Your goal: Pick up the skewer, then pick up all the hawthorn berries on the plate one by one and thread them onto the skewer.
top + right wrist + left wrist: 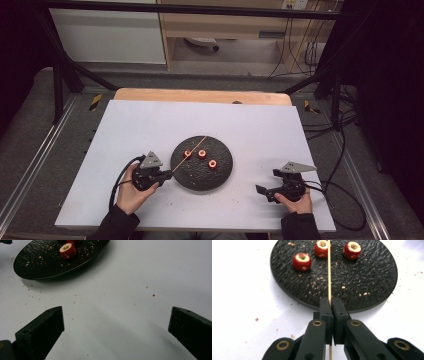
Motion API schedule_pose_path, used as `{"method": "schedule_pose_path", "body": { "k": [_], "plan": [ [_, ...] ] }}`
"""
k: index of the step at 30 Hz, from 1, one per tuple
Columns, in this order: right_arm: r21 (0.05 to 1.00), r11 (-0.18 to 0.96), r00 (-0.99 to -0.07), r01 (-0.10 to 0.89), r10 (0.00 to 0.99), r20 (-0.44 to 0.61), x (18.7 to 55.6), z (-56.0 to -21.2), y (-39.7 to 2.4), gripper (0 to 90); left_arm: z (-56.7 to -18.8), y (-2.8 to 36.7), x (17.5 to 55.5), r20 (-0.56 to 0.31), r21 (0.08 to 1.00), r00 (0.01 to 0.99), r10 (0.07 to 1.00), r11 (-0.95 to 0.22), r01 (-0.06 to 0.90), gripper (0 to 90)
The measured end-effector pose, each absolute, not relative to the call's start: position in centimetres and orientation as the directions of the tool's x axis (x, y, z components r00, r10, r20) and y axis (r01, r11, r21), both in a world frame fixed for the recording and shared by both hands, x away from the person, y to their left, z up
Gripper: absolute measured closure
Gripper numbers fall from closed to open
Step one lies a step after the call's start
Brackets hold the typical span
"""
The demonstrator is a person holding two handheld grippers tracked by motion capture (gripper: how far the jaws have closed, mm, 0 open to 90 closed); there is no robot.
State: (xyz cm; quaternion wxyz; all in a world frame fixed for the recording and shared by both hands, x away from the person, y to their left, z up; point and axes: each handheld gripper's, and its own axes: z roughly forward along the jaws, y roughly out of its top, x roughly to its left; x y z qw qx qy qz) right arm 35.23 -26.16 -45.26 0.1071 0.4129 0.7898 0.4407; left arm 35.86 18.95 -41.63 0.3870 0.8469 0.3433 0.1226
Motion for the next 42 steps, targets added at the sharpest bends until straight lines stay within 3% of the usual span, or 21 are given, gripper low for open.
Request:
{"method": "schedule_pose_path", "body": {
  "k": [22, 42],
  "plan": [
    [0.775, 0.283, -0.634, 0.565, 0.750, 0.189, 35.8, -44.7, -24.3, 0.6, -44.1, 23.9, 33.4, -0.094, 0.795, 0.687, 0.720, -0.361, 0.487, 88.0],
    [0.744, 0.421, -0.705, 0.518, 0.704, 0.093, 37.8, -41.4, -15.6, 0.9, -43.8, 24.5, 32.8, -0.102, 0.806, 0.686, 0.721, -0.343, 0.482, 88.1]
  ]
}}
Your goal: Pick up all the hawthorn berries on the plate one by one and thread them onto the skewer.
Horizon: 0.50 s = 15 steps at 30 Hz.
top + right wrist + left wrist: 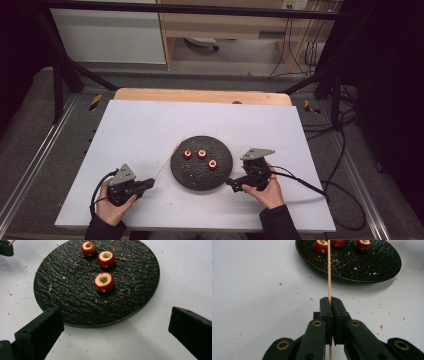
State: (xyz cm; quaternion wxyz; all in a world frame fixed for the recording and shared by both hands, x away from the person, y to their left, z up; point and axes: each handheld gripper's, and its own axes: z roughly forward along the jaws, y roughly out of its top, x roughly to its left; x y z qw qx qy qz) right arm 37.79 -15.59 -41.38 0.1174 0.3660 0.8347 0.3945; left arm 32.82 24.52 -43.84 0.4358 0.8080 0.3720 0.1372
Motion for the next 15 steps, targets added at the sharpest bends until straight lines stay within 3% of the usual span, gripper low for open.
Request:
{"method": "schedule_pose_path", "body": {
  "k": [15],
  "plan": [
    [0.649, 0.554, -0.733, 0.521, 0.680, 0.007, 41.3, -39.4, -10.5, 8.3, -43.8, 24.4, 32.7, -0.098, 0.807, 0.691, 0.716, -0.349, 0.476, 88.1]
  ]
}}
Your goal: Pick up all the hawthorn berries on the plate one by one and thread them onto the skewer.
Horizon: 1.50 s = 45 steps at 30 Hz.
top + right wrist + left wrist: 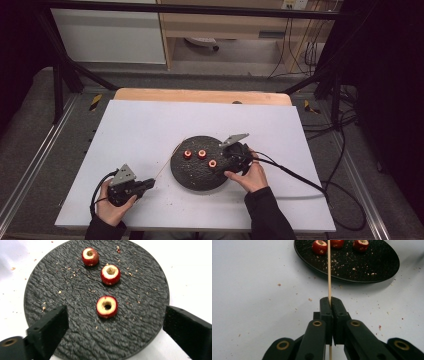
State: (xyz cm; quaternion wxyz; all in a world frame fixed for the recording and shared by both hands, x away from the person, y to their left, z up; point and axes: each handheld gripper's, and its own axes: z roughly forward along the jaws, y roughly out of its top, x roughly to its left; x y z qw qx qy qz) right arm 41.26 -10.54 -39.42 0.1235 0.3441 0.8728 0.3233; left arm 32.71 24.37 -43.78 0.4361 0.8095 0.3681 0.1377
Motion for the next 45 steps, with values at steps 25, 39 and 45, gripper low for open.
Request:
{"method": "schedule_pose_path", "body": {
  "k": [25, 39, 45],
  "plan": [
    [0.454, 0.664, -0.758, 0.594, 0.651, 0.039, 44.9, -41.0, -7.2, 49.2, -43.9, 24.1, 32.8, -0.097, 0.799, 0.700, 0.708, -0.364, 0.479, 88.1],
    [0.422, 0.636, -0.732, 0.646, 0.673, 0.107, 45.5, -41.2, -7.1, 61.3, -43.9, 24.1, 32.8, -0.095, 0.798, 0.706, 0.702, -0.370, 0.475, 88.1],
    [0.437, 0.613, -0.721, 0.658, 0.680, 0.133, 45.3, -40.8, -7.3, 61.8, -43.9, 23.9, 32.7, -0.092, 0.798, 0.708, 0.700, -0.373, 0.472, 88.1]
  ]
}}
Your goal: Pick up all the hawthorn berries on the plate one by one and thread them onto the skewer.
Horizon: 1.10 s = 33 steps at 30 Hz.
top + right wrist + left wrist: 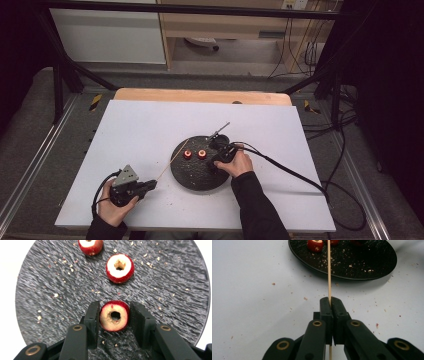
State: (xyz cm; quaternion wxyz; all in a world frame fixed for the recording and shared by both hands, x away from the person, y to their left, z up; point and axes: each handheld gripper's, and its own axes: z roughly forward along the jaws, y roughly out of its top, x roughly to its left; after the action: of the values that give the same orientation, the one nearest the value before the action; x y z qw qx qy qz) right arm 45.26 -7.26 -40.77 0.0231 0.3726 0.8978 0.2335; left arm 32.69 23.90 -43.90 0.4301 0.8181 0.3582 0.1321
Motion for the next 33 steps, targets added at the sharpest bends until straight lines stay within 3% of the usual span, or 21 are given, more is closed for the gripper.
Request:
{"method": "schedule_pose_path", "body": {
  "k": [17, 33],
  "plan": [
    [0.590, 0.479, -0.689, 0.650, 0.699, 0.192, 43.4, -38.2, -9.0, 62.2, -43.8, 23.6, 32.5, -0.082, 0.803, 0.709, 0.701, -0.375, 0.464, 88.1],
    [0.740, 0.227, -0.625, 0.633, 0.713, 0.316, 41.5, -39.1, -11.9, 62.2, -43.9, 23.2, 32.3, -0.085, 0.807, 0.710, 0.699, -0.370, 0.461, 88.1]
  ]
}}
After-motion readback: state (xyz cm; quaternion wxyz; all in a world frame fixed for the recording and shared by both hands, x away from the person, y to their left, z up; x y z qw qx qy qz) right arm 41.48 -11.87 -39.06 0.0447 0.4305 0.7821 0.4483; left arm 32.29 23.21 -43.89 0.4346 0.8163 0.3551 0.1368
